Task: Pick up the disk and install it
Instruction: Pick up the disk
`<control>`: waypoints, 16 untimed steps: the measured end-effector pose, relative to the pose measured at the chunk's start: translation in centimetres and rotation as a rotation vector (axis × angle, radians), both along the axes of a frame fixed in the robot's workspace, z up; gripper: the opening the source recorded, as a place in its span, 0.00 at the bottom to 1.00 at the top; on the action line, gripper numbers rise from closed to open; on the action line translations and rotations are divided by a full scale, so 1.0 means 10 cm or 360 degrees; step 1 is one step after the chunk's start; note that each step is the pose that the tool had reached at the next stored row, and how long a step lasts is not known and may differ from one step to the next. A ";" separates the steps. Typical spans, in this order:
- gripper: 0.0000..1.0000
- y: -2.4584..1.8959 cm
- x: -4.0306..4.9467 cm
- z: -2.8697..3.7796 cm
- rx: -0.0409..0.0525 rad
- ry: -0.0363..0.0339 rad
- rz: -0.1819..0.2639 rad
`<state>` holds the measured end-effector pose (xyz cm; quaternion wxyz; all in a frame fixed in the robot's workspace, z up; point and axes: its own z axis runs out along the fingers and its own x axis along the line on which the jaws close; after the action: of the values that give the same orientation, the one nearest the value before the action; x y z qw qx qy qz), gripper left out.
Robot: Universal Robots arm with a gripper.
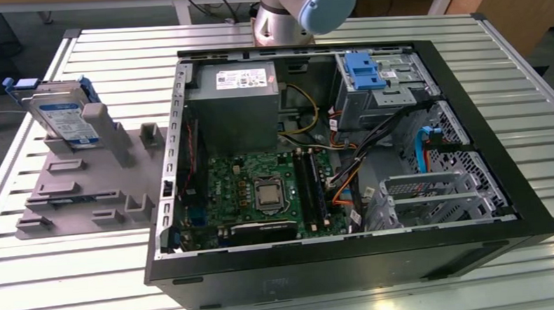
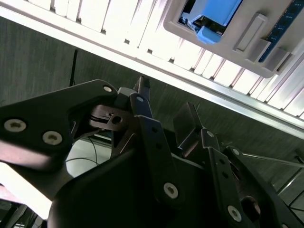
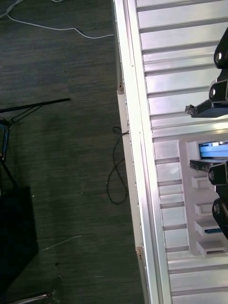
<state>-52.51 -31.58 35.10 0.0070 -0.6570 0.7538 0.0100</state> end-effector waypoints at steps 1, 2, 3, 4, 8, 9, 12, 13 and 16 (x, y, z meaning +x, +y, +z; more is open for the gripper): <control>0.47 -0.003 0.009 0.000 0.0000 0.0000 0.0000; 0.47 -0.005 0.028 0.000 0.0000 0.0000 0.0000; 0.47 -0.006 0.048 0.000 0.0000 0.0000 0.0000; 0.47 -0.007 0.067 0.000 0.0000 0.0000 0.0000; 0.47 -0.008 0.167 0.000 0.0000 0.0000 0.0000; 0.47 -0.008 0.187 -0.001 0.0000 0.0000 0.0000; 0.47 -0.008 0.197 -0.001 0.0000 0.0000 0.0000; 0.47 -0.008 0.197 -0.001 0.0000 0.0000 0.0000; 0.47 -0.008 0.199 0.000 0.0000 0.0000 0.0000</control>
<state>-50.52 -31.66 35.10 0.0070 -0.6570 0.7538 0.0101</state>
